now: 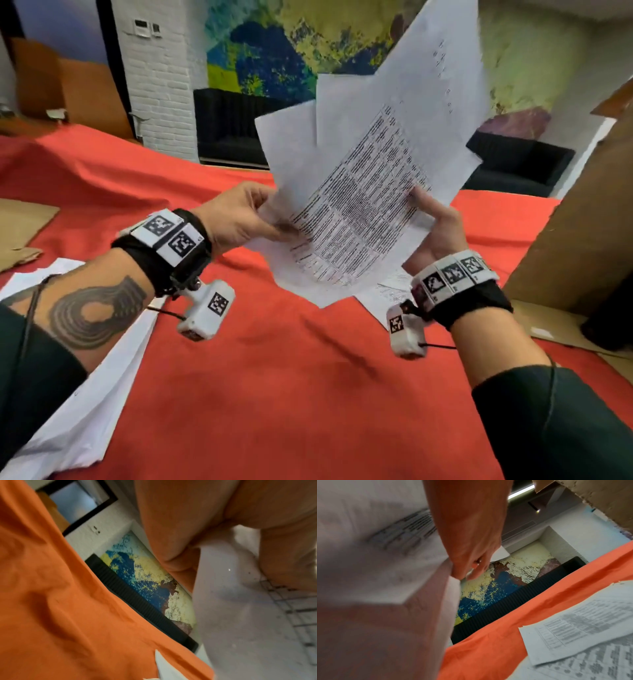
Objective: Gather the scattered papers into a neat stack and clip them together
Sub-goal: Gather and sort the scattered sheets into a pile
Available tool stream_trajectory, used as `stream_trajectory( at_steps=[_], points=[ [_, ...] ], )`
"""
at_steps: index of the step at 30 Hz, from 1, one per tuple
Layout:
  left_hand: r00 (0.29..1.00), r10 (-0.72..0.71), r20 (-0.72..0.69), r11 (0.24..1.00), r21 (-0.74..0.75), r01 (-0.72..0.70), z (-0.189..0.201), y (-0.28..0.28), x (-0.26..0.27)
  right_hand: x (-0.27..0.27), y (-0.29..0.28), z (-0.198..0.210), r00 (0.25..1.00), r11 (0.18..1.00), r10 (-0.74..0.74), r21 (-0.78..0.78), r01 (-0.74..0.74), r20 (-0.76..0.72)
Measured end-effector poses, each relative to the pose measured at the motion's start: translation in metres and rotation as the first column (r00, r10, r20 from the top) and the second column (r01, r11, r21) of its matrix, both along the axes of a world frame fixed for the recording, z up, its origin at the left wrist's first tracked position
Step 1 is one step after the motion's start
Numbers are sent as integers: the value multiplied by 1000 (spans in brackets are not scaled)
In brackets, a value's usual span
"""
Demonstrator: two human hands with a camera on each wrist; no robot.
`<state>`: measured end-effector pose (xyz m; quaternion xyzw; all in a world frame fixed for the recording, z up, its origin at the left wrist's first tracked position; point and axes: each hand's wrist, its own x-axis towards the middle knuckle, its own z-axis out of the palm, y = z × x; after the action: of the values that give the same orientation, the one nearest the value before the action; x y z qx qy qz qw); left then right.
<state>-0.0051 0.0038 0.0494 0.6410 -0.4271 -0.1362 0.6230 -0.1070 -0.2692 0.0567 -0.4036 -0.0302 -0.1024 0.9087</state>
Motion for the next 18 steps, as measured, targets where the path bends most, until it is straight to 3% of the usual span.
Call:
stream_trajectory(
  at_steps=[8, 10, 13, 15, 18],
  points=[
    [966, 198, 166, 958, 173, -227, -2, 28, 2, 2, 10, -13, 993, 995, 48, -89, -39, 104],
    [937, 249, 245, 953, 108, -281, 6, 22, -4, 6, 11, -8, 990, 990, -99, -92, 109, 100],
    [934, 329, 138, 944, -70, -322, 16, 12, -6, 13, 8, -2, 916, 887, -401, -240, 396, 28],
    [921, 382, 77, 921, -115, -373, 23, 4, -6, 16, 2, -1, 871, 812, -484, -326, 484, 85],
    [874, 473, 113, 874, -185, -450, 34, -8, -5, 14, 5, 6, 847, 751, -500, -398, 527, 180]
  ],
)
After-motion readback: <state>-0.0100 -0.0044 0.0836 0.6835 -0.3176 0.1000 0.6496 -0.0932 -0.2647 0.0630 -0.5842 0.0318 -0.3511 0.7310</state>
